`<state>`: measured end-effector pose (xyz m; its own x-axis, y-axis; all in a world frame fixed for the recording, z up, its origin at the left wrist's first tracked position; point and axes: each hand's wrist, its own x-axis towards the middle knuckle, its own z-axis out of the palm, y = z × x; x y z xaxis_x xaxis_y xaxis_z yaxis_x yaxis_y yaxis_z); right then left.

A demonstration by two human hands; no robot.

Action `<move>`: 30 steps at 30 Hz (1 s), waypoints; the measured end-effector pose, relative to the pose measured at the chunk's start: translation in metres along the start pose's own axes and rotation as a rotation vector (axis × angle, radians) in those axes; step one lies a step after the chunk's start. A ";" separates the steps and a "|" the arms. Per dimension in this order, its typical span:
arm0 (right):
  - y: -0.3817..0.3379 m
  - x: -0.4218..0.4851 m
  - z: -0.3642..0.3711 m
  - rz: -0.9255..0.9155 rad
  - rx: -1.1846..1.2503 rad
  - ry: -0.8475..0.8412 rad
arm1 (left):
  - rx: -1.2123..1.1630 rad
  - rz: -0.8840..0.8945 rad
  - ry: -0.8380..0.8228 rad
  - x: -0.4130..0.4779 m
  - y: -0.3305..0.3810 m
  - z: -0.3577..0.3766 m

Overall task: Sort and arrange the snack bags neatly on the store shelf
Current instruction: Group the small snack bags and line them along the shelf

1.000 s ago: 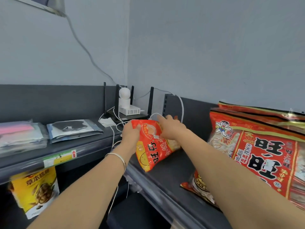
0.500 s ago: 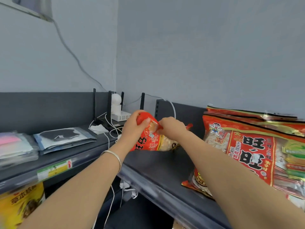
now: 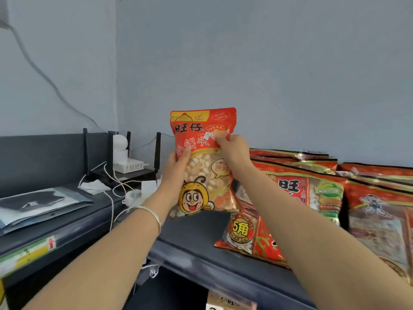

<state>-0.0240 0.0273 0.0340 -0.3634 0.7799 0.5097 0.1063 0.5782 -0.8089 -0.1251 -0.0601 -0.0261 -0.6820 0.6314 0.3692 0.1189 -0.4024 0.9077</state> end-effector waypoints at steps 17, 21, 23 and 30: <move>0.043 -0.070 -0.338 0.132 0.023 0.468 | -0.137 0.129 -0.377 -0.135 0.044 0.310; 0.066 -0.114 -0.439 0.188 0.003 0.591 | -0.177 0.078 -0.539 -0.201 0.044 0.394; 0.077 -0.135 -0.481 0.221 -0.038 0.642 | -0.196 0.047 -0.625 -0.233 0.041 0.429; 0.107 -0.201 -0.603 0.332 -0.112 0.854 | -0.233 -0.056 -0.952 -0.314 0.033 0.535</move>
<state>0.6182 0.0772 0.0218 0.5031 0.7964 0.3357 0.1878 0.2784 -0.9419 0.4791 0.0823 -0.0052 0.1967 0.8830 0.4262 -0.1106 -0.4120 0.9045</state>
